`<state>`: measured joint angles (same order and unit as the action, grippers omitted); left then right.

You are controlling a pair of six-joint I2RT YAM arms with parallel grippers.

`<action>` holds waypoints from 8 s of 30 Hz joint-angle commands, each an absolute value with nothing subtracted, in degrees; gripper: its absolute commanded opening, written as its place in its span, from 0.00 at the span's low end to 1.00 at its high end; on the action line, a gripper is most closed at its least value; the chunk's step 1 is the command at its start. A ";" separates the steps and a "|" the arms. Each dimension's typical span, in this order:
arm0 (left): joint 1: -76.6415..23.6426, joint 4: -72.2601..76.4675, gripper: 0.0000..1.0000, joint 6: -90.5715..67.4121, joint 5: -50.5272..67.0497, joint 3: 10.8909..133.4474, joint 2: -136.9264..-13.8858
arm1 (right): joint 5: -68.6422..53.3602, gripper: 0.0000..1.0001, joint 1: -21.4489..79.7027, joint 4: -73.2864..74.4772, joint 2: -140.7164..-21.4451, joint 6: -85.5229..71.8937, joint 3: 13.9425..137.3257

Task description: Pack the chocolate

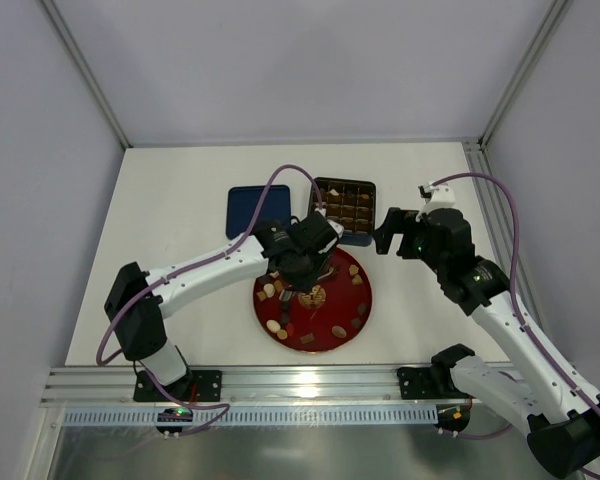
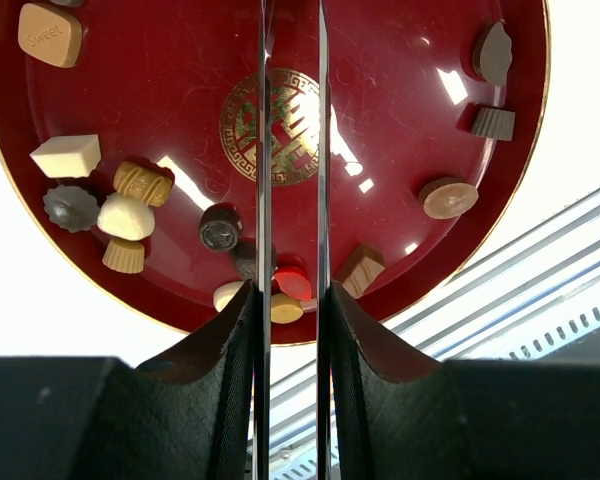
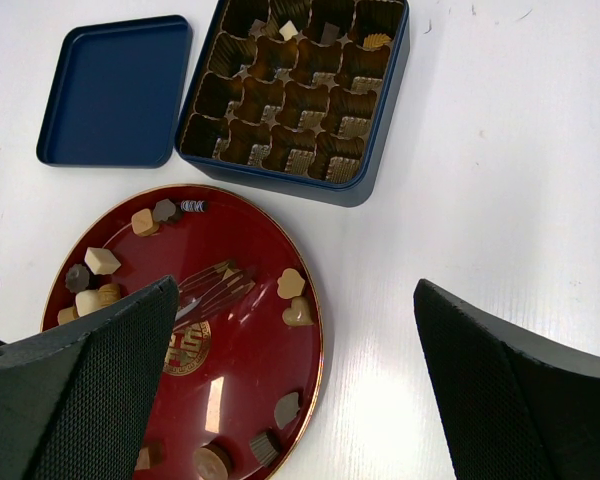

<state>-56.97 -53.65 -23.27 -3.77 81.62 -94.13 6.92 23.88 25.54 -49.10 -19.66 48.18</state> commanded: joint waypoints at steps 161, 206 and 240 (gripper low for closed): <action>3.34 -27.69 0.72 -24.26 -7.82 70.49 -107.84 | 0.70 1.00 23.82 19.69 -48.08 -22.24 45.44; -7.29 -33.66 0.59 -18.81 5.27 94.75 -120.49 | -9.84 0.96 26.54 18.37 -88.40 -23.47 76.72; -1.14 -36.74 0.00 -17.40 23.55 98.53 -124.81 | -13.80 0.92 31.29 30.15 -131.31 -22.50 118.74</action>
